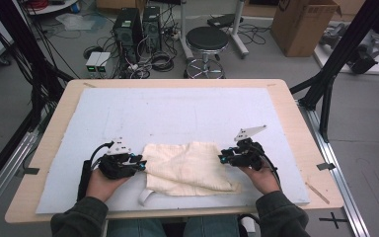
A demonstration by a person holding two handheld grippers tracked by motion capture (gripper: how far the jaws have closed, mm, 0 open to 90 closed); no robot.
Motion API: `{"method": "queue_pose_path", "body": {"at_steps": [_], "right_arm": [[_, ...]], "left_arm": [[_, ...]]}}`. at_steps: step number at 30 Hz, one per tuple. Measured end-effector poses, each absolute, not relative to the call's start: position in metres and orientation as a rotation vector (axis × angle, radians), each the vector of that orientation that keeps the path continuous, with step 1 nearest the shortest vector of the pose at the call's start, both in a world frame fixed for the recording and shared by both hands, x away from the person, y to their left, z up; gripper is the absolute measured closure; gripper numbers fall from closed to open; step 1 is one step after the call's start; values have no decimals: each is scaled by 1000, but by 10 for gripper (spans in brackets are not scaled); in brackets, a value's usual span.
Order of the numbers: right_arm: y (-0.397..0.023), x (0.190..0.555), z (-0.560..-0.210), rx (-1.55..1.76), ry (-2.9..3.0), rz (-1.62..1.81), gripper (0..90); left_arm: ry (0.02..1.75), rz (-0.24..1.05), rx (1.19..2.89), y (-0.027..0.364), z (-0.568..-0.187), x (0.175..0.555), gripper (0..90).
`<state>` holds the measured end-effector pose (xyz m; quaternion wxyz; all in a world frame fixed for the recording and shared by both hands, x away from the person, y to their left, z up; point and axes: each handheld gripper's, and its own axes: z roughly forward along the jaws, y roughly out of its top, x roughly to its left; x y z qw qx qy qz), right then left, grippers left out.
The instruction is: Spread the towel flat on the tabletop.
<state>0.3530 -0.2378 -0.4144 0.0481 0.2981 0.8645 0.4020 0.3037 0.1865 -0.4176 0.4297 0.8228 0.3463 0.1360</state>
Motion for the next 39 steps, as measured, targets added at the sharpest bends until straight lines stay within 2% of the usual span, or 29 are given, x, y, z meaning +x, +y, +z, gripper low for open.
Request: {"method": "queue_pose_path", "body": {"at_steps": [4,8,15,22,25,30,35,39], "right_arm": [[-241,364,-406,930,2580,1261,671],[-240,382,-411,998,2543,1241,686],[-227,391,-425,994,2614,1151,684],[-214,392,-434,961,2665,1107,678],[-207,389,-435,935,2660,1086,708],[-203,386,-434,868,2658,1080,821],[-210,386,-429,881,2599,1095,827],[-217,388,-423,895,2568,1100,828]], "left_arm": [[903,368,2008,189,-415,314,621],[962,400,1985,189,-420,327,642],[1055,348,1933,187,-435,349,638],[1045,326,2007,171,-437,358,615],[1076,330,2036,169,-441,361,621],[1060,391,2069,169,-441,359,704],[1018,397,2091,166,-441,357,856],[1019,439,2073,166,-439,356,873]]}}
